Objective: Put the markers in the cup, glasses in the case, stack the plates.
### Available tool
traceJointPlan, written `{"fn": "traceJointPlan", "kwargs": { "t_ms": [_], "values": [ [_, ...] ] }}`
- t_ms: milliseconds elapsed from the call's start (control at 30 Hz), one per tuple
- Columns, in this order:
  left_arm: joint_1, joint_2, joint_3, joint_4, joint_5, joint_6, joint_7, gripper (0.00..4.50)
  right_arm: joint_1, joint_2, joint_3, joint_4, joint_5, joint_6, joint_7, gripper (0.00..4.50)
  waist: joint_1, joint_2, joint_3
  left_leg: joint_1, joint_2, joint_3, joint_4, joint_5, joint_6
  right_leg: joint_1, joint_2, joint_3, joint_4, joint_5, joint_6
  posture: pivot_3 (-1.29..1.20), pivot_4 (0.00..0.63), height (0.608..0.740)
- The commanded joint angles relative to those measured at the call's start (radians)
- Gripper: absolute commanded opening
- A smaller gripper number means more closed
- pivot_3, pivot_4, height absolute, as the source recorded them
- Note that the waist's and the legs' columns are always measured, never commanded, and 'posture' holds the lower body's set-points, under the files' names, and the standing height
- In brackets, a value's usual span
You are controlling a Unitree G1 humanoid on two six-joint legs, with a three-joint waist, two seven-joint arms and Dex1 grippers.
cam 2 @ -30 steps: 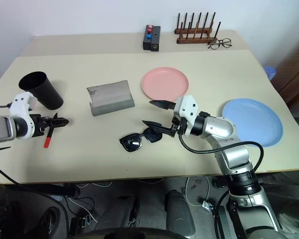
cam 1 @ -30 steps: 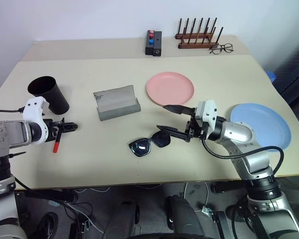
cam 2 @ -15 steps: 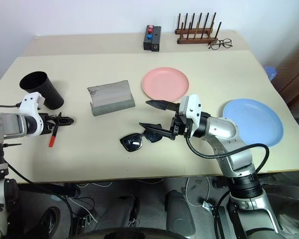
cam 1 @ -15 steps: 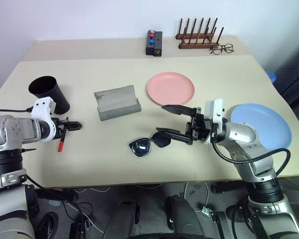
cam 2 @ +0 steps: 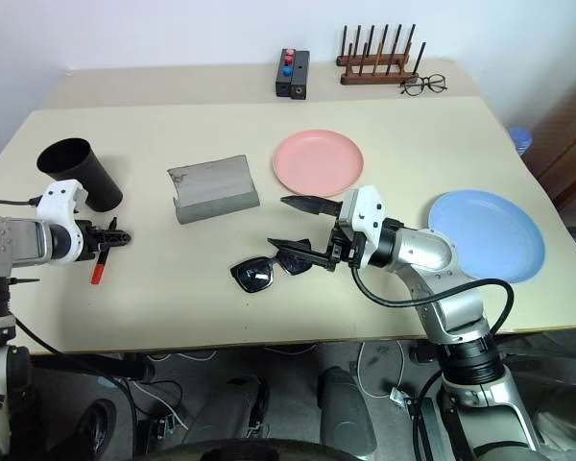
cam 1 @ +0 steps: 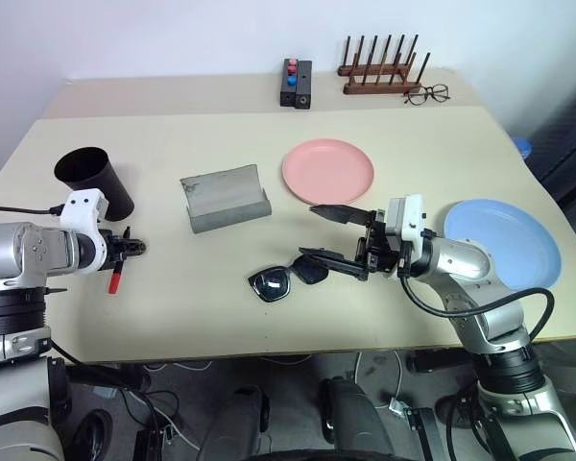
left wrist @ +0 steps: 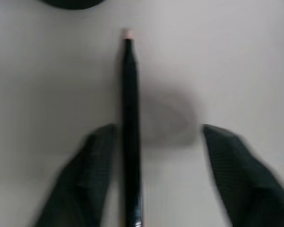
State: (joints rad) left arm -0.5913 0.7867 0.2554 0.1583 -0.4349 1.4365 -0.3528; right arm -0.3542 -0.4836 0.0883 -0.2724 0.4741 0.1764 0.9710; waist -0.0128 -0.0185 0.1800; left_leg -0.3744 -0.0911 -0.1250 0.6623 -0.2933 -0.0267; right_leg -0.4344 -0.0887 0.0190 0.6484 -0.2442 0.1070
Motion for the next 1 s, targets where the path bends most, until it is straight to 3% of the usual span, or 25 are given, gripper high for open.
{"fn": "traceJointPlan", "kwargs": {
  "t_ms": [33,100,300,533,700,833,1000],
  "values": [
    [0.004,0.014,0.000,-0.003,0.016,0.000,-0.005,0.80,-0.005,0.005,-0.010,-0.017,-0.004,-0.016,-0.008,3.17,0.002,0.000,0.000,0.000,0.000,0.000,0.000,0.000,0.000,0.000,0.000,0.000,0.000,0.000,0.000,0.00,0.150,0.740],
    [0.009,0.017,-0.008,-0.008,0.020,-0.005,-0.014,0.03,-0.005,0.005,-0.011,-0.015,-0.005,-0.016,-0.010,3.17,0.002,0.000,0.000,0.000,0.000,0.000,0.000,0.000,0.000,0.000,0.000,0.000,0.000,0.000,0.000,0.00,0.150,0.740],
    [0.028,0.035,-0.016,-0.056,0.005,0.017,-0.044,0.03,-0.007,0.007,-0.012,-0.005,-0.013,-0.019,-0.011,3.17,0.001,0.000,0.000,0.000,0.000,0.000,0.000,0.000,0.000,0.000,0.000,0.000,0.000,0.000,0.000,0.00,0.150,0.740],
    [0.039,0.060,-0.054,-0.248,-0.111,-0.014,-0.209,0.03,-0.033,0.021,-0.009,0.029,-0.029,-0.037,-0.011,3.17,0.001,0.000,0.000,-0.001,0.000,0.000,0.000,0.000,0.000,0.000,-0.001,0.000,-0.001,0.000,0.000,0.00,0.150,0.740],
    [0.037,-0.026,-0.008,-0.262,-0.113,-0.389,-0.320,0.03,-0.044,0.032,-0.003,0.050,-0.051,-0.061,-0.017,3.17,0.001,0.000,0.000,0.000,0.000,0.000,0.000,0.000,0.000,0.000,-0.001,0.000,-0.001,0.000,0.000,0.00,0.150,0.740],
    [-0.082,-0.115,0.096,-0.133,-0.105,-0.622,-0.266,0.03,-0.041,0.041,-0.011,0.045,-0.052,-0.059,-0.027,3.17,0.002,-0.001,0.000,-0.001,0.000,0.000,0.000,0.001,-0.001,0.000,-0.001,0.000,-0.001,0.000,-0.001,0.00,0.150,0.740],
    [-0.174,-0.107,0.123,0.015,-0.014,-0.944,-0.246,0.03,-0.039,0.038,-0.013,0.044,-0.056,-0.059,-0.032,3.17,-0.002,-0.001,0.000,0.000,0.000,0.002,0.000,0.001,-0.001,0.000,-0.001,0.000,-0.002,0.001,-0.001,0.00,0.150,0.740]
  ]
}}
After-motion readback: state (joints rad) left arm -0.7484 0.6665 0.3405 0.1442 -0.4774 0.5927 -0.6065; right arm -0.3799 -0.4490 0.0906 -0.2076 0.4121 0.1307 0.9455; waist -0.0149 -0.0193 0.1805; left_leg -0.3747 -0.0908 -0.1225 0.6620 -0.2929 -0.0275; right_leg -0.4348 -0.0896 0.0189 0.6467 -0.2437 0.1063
